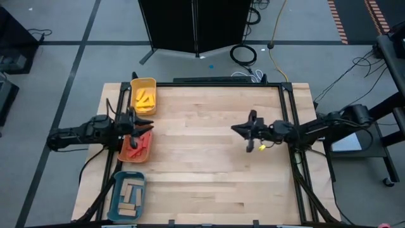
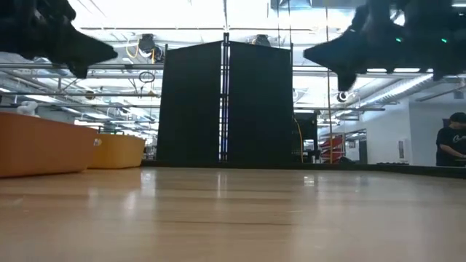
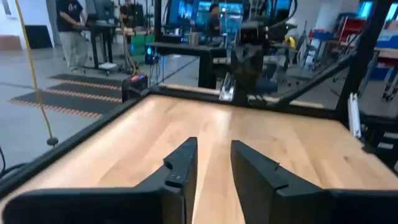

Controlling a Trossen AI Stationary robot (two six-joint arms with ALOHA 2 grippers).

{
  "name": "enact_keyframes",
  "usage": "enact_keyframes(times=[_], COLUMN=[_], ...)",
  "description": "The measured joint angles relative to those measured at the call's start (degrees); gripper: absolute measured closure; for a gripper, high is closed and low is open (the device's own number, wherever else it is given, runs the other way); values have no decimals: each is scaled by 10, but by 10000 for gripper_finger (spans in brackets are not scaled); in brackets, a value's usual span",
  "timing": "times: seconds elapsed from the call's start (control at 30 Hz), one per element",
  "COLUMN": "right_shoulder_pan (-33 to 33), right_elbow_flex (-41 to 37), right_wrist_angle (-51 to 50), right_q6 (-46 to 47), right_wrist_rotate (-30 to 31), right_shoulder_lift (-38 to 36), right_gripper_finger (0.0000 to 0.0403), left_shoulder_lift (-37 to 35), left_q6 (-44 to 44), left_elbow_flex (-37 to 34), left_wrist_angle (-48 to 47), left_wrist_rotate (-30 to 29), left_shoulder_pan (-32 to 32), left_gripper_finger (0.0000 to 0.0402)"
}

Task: Sort blocks
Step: Return to Home Position

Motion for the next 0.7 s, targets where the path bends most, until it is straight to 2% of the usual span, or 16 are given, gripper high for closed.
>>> enact_keyframes(times=[0.23,0.4,0.7], right_shoulder_pan=[-1,1,-13], right_elbow_flex=[-96,-124,-128], right_wrist_angle=[125,136,107], right_q6=[54,81,66], right_wrist_rotate=[6,4,-8], right_shoulder_lift=[-6,-2,-6], right_gripper_finger=[403,403,403], left_shoulder_lift=[-2,-3,-1], left_q6=[1,2,-4], left_elbow_flex=[-75,-117,-118], left_wrist_angle=[104,162,164], left_wrist_rotate=[-3,0,-15], left_shoulder_pan=[1,1,1], left_gripper_finger=[324,325,325])
